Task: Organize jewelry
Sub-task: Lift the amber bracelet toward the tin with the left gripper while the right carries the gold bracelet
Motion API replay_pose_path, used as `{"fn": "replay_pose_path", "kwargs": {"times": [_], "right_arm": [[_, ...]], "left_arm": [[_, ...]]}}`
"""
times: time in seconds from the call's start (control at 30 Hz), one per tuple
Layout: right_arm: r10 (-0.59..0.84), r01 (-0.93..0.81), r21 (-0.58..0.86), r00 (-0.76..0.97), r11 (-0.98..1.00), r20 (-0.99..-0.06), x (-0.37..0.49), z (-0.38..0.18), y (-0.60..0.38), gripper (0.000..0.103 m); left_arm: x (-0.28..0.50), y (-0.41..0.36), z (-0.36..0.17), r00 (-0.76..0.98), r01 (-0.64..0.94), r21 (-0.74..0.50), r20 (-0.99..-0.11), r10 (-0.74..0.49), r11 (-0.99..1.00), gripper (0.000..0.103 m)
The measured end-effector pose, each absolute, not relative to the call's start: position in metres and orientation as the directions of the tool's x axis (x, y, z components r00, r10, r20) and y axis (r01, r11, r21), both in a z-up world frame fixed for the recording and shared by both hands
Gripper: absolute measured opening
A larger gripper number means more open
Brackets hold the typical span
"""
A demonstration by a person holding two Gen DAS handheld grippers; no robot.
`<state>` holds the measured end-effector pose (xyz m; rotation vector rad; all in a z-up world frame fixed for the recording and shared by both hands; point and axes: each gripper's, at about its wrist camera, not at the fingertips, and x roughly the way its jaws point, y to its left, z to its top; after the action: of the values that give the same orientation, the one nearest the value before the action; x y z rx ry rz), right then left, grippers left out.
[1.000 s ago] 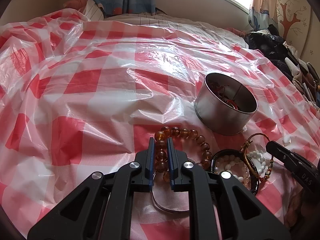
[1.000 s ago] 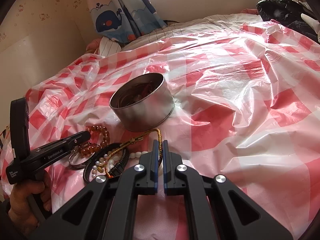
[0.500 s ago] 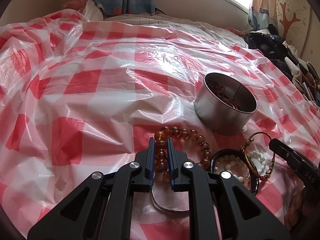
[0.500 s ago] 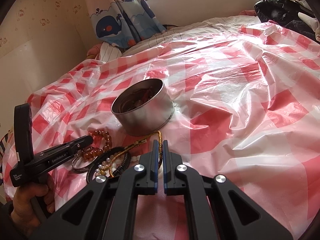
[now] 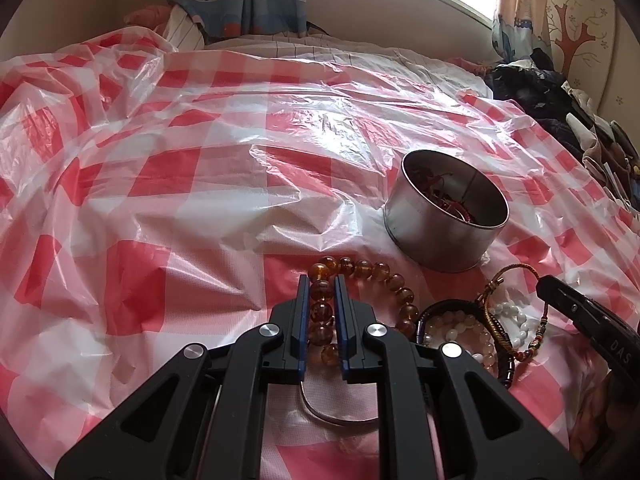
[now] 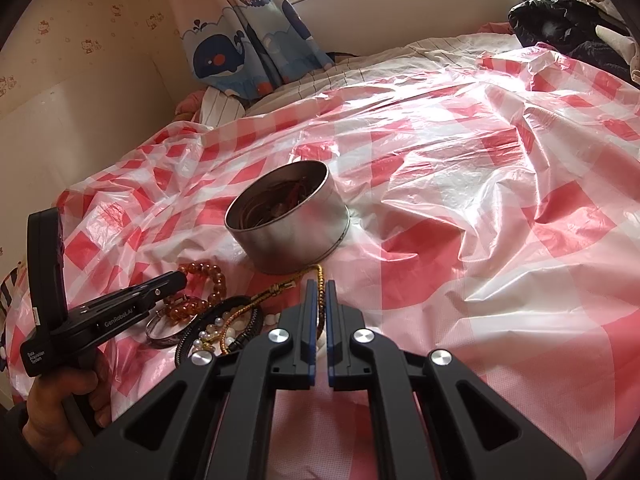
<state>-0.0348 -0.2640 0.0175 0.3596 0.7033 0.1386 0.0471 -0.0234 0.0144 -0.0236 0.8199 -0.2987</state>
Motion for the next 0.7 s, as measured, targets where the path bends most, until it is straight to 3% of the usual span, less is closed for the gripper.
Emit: {"fn": "replay_pose_path", "kwargs": {"times": [0.7], "right_arm": [[0.29,-0.044,0.438,0.808,0.898,-0.514,-0.045,0.032,-0.271,0.004]], "left_arm": [[0.038,-0.024,0.025,0.68,0.267,-0.141,-0.674,-0.29,0.953,0.011]]}}
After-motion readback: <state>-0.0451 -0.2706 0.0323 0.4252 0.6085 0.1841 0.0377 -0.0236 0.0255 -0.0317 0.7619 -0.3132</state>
